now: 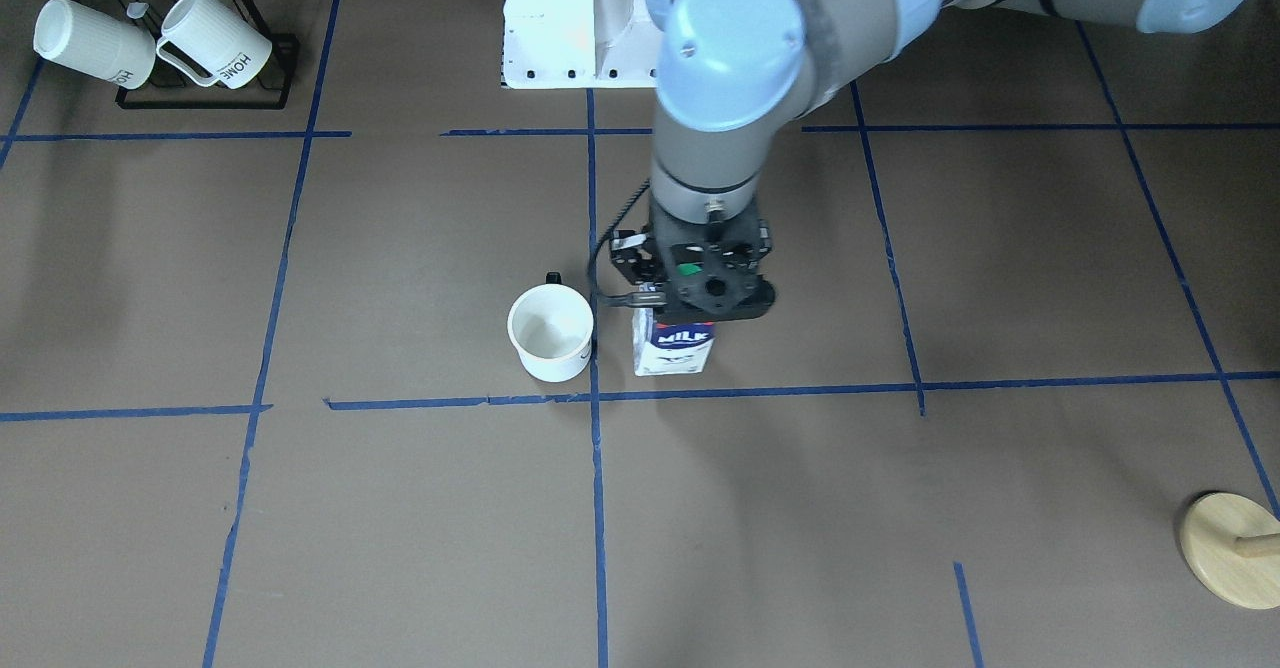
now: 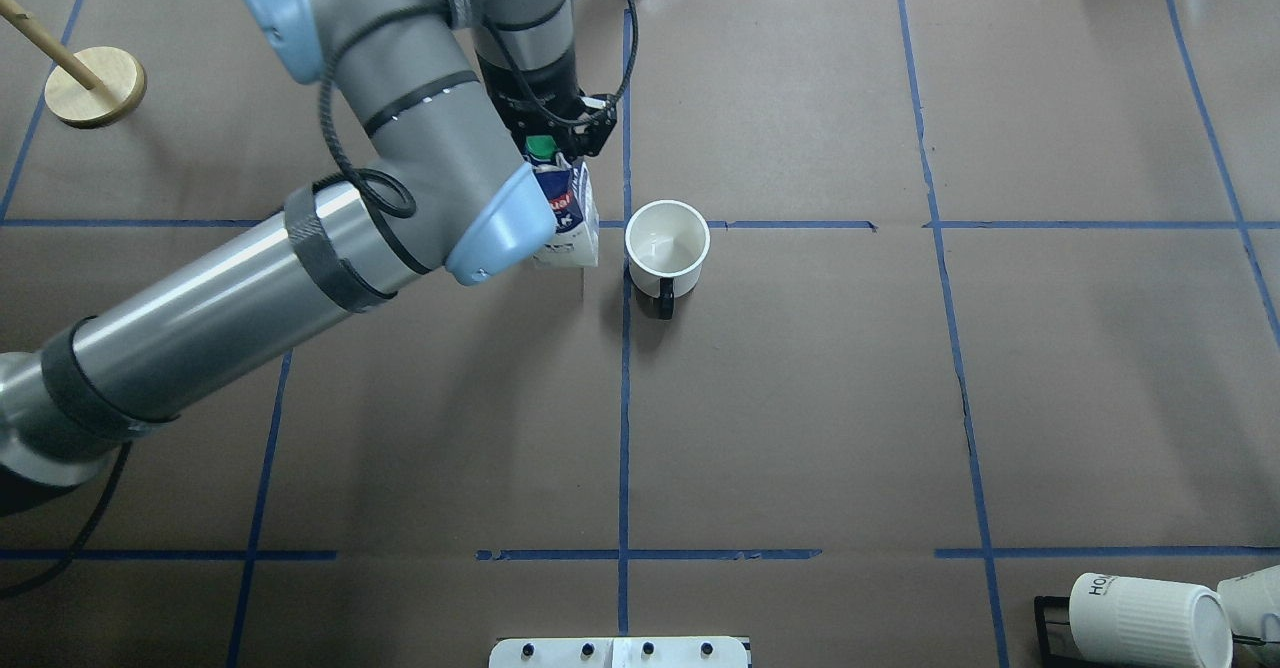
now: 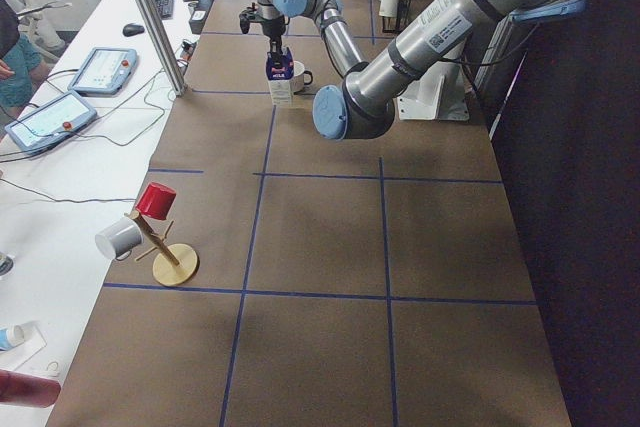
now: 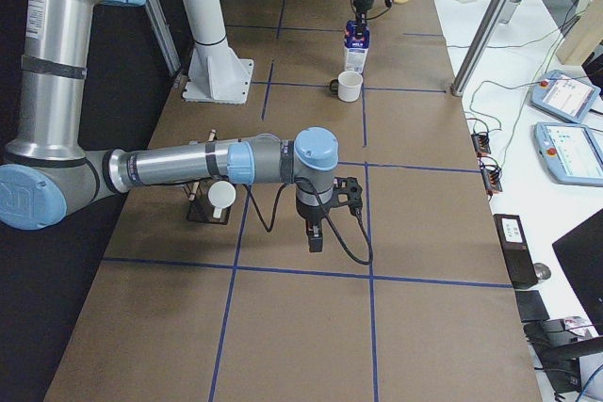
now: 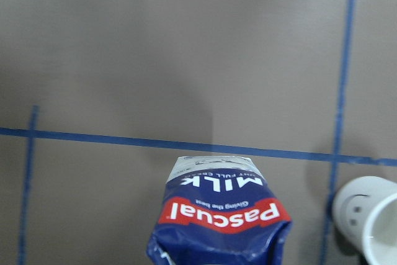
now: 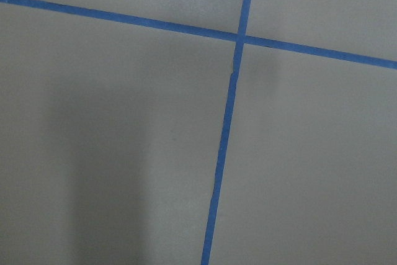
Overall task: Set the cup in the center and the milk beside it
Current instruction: 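Carry the milk carton with the left gripper beside the mug, then release the carton and raise the left arm away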
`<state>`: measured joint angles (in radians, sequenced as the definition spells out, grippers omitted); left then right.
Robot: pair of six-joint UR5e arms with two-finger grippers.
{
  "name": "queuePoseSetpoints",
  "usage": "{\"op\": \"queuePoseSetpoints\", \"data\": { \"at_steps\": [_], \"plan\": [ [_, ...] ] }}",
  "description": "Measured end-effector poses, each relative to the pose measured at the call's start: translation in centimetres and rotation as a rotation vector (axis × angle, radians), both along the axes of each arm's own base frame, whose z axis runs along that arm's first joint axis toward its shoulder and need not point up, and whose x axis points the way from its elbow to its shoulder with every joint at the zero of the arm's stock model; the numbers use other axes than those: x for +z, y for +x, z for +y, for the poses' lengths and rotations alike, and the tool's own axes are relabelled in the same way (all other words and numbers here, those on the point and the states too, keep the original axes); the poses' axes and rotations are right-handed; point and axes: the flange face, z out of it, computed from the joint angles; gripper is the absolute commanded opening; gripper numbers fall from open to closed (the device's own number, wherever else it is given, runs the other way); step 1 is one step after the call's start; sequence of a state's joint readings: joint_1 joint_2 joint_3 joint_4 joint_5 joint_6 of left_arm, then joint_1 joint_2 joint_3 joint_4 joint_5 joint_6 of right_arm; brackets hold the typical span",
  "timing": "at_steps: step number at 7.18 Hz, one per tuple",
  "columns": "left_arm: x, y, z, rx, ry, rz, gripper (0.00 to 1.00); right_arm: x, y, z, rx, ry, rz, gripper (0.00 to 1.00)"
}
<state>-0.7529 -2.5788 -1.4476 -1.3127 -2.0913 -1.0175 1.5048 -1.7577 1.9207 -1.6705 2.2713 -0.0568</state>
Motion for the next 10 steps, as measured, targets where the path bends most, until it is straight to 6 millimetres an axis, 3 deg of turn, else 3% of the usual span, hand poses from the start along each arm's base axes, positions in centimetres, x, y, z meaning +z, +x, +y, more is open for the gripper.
{"op": "queuePoseSetpoints", "data": {
  "at_steps": [2,3,4,5,8,10],
  "plan": [
    [0.7,2.6,1.2,0.026,0.005,-0.014,0.41,0.0,0.0,0.0,0.000,0.000,0.000,1.00],
    [0.9,3.2,1.5,0.034,0.005,-0.017,0.55,0.0,0.0,0.0,0.000,0.000,0.000,1.00],
    [1.0,3.4,1.7,0.037,0.004,-0.019,0.83,0.0,0.0,0.0,0.000,0.000,0.000,1.00],
    [1.0,3.5,1.7,0.039,0.005,-0.019,0.99,0.0,0.0,0.0,0.000,-0.001,-0.001,1.00],
    [0.6,2.6,1.2,0.014,0.037,-0.023,0.99,0.0,0.0,0.0,0.002,-0.002,0.000,1.00],
    [-1.2,-2.5,-0.1,-0.020,0.070,-0.023,0.99,0.1,0.0,0.0,0.002,-0.004,0.001,1.00]
  ]
}}
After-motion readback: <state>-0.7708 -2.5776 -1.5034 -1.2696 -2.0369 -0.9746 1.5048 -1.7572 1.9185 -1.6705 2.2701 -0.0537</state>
